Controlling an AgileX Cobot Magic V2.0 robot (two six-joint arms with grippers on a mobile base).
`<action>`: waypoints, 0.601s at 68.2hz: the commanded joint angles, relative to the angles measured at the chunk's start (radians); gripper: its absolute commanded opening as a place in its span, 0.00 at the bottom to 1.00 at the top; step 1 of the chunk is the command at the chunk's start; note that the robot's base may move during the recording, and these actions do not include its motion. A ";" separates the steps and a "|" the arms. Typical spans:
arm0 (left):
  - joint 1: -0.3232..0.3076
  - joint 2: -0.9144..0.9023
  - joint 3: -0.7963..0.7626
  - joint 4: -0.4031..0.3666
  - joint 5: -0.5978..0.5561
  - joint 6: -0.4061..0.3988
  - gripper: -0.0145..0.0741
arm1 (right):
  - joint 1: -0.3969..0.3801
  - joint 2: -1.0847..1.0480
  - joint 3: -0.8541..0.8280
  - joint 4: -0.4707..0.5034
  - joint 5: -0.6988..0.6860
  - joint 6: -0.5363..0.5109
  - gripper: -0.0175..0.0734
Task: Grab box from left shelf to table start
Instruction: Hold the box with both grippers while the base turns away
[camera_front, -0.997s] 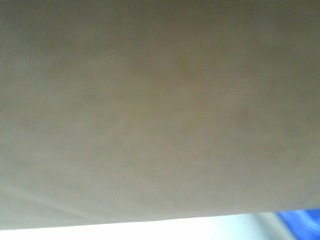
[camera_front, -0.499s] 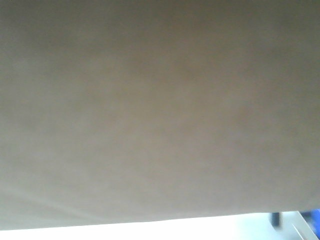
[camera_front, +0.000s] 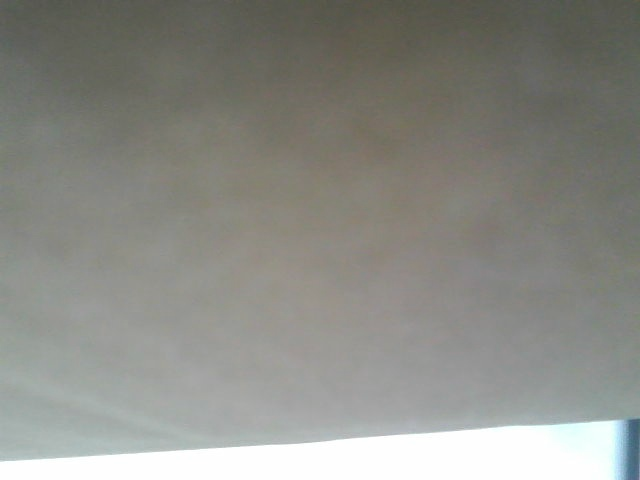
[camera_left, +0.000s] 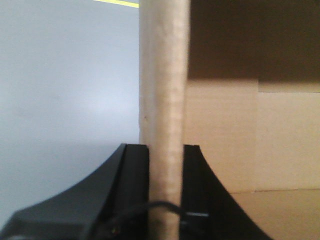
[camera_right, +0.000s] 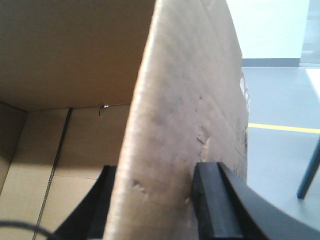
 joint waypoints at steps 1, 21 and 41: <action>-0.006 0.008 -0.009 0.053 0.035 -0.003 0.05 | -0.004 0.015 -0.029 -0.027 -0.138 0.005 0.26; -0.006 0.008 -0.009 0.051 0.035 -0.003 0.05 | -0.004 0.015 -0.029 -0.027 -0.138 0.005 0.26; -0.006 0.008 -0.009 0.051 0.035 -0.003 0.05 | -0.004 0.015 -0.029 -0.027 -0.138 0.005 0.26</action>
